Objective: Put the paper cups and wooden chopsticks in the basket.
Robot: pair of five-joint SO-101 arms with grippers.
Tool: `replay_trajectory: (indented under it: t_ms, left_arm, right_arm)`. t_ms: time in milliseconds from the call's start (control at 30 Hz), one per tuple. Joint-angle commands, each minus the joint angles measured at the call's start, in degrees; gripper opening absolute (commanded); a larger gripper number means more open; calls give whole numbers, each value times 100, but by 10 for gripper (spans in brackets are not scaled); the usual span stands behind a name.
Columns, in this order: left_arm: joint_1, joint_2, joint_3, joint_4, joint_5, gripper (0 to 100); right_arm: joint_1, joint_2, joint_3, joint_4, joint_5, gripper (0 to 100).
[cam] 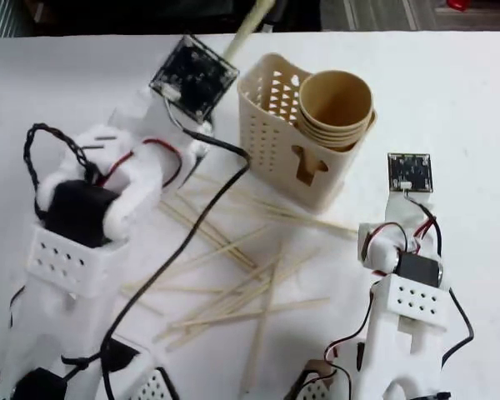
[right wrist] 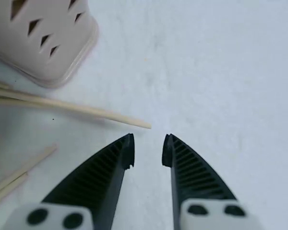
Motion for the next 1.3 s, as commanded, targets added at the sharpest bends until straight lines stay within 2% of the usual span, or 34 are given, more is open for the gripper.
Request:
replay_trajectory:
  t_ms: [0, 133, 233, 333, 500, 633, 833, 933, 1033, 1267]
  left_arm:
    - [418, -171, 299, -2277, 651, 21]
    - [734, 4, 765, -4009, 809, 21]
    - [769, 532, 765, -4747, 1081, 21]
    - [734, 1147, 510, -5037, 1442, 21]
    - [734, 2132, -334, -5055, 1512, 21]
    - [734, 2721, -800, -4923, 1512, 20]
    - [629, 3169, -800, -4677, 1512, 25]
    - [523, 3292, -809, -4642, 1521, 103]
    - [488, 3292, -870, -4018, 1530, 194]
    - [321, 2545, -1178, -2233, 1459, 212]
  right_arm:
    - [22, 4, -35, -84, 53, 110]
    - [22, 4, -35, -84, 53, 110]
    - [22, 4, -35, -84, 53, 110]
    - [22, 4, -35, -84, 53, 110]
    - [22, 4, -35, -84, 53, 110]
    - [22, 4, -35, -84, 53, 110]
    - [22, 4, -35, -84, 62, 110]
    - [22, 4, -35, -84, 62, 110]
    - [22, 4, -35, -84, 62, 110]
    - [22, 4, -35, -84, 62, 110]
